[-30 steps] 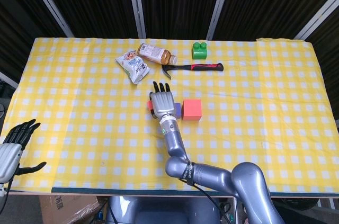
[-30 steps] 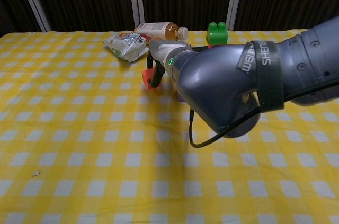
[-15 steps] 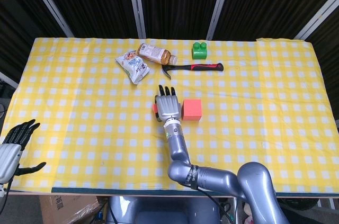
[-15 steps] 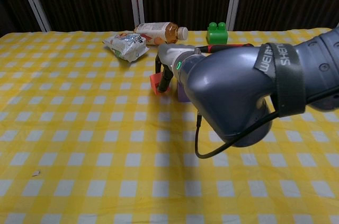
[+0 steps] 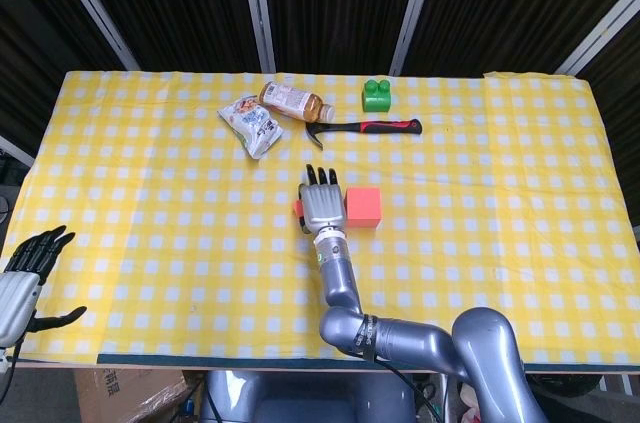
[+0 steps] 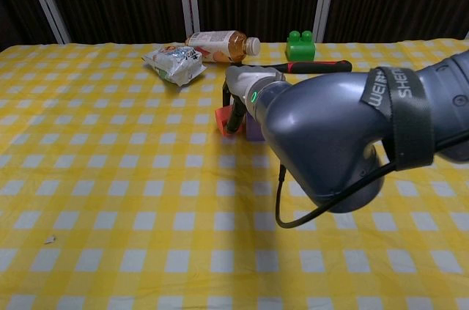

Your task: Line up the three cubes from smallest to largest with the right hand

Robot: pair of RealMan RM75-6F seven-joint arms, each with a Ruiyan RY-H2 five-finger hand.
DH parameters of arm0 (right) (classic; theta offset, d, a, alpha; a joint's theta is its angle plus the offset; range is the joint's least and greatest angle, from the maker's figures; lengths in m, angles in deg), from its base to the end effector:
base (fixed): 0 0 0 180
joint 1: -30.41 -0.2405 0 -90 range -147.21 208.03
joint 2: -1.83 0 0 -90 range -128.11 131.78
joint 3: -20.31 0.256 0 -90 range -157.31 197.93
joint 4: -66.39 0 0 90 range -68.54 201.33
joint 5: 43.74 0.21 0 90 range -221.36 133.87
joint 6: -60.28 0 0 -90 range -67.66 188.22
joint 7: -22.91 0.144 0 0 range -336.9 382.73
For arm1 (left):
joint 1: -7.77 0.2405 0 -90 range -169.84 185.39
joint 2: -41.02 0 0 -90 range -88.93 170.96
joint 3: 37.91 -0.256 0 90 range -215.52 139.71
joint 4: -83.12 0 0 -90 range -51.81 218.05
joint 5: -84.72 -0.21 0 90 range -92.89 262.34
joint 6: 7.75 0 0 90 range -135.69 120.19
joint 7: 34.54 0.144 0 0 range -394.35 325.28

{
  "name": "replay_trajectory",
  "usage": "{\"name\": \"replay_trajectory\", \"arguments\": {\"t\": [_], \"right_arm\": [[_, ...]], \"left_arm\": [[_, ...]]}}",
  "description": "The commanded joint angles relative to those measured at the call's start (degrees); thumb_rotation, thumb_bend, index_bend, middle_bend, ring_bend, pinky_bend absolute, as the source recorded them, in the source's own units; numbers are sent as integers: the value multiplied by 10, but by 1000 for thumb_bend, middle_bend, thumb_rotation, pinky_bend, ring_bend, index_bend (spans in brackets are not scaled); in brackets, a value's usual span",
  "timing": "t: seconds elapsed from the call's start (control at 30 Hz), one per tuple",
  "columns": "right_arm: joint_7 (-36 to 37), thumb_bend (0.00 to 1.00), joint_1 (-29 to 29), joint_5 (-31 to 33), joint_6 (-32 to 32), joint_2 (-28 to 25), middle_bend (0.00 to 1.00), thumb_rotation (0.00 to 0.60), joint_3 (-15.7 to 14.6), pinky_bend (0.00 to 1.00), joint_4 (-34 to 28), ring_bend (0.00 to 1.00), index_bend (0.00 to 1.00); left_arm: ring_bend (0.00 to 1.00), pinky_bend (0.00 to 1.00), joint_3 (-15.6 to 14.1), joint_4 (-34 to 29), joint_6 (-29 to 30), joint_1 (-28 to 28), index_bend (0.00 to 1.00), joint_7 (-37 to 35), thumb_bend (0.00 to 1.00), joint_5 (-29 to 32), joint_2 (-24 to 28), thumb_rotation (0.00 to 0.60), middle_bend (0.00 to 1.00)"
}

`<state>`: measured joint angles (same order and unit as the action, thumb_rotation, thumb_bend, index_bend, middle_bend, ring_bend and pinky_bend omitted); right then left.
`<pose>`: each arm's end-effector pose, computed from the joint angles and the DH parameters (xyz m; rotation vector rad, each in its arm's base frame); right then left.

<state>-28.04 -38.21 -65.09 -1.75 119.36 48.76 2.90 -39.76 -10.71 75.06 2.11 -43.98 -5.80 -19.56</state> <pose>-0.0072 -0.3855 -0.1169 1.6537 -1.1088 0.7300 -0.3076 0.1666 0.1561 -1.4743 -1.0611 -0.9631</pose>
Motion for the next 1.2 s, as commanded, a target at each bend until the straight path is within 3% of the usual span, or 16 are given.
{"name": "replay_trajectory", "arguments": {"t": [0.03,0.53,0.9,1.2], "right_arm": [[-3,467,1,1,-1,0,38,600,-1,0,0,0,460],[-17,467,9,5,-5,0,38,600,-2,0,-10,0,458],[-17,467,15,-4,-11,-5,37,600,-4,0,-31,0,247],[-26,469,21,-21,-28,-18,14,600,-17,0,-89,0,211]], "left_arm": [[0,38,0,0,0,0,0,0,48,0,0,600,0],[0,38,-1,-1,1,1,0,1,48,-1,0,600,0],[0,38,-1,0,2,1,0,2,48,-2,0,600,0],[0,38,0,-1,2,2,0,3,49,-1,0,600,0]]}}
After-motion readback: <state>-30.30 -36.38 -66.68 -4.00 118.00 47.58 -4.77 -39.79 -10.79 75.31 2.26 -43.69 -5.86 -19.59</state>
